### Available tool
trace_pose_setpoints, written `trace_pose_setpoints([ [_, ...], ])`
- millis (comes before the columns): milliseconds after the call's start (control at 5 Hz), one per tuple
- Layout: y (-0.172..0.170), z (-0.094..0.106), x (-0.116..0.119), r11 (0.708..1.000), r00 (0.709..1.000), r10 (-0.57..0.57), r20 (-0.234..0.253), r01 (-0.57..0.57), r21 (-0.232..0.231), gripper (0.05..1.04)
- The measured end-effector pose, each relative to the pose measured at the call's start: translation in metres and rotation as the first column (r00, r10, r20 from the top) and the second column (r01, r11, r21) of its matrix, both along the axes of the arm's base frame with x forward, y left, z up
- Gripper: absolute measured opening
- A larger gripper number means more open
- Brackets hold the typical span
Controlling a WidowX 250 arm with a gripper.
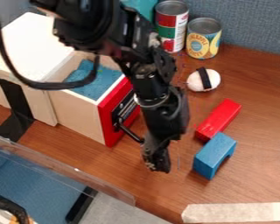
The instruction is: Close the drawer
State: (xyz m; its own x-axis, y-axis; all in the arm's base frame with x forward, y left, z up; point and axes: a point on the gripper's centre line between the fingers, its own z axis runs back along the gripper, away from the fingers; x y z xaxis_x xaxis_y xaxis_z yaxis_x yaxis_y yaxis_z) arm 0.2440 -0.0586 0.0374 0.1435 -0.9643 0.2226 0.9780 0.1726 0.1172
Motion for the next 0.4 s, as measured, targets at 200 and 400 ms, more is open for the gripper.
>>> trace_pose_setpoints([
  [200, 0.0019, -0.0036, -0.0032, 1.0, 1.0, 0.0, 0.0, 0.0, 0.01, 1.001],
  [400, 0.0027, -0.0111, -0.0045, 1.0, 0.999, 0.008, 0.05, -0.008, 0.002, 1.001],
])
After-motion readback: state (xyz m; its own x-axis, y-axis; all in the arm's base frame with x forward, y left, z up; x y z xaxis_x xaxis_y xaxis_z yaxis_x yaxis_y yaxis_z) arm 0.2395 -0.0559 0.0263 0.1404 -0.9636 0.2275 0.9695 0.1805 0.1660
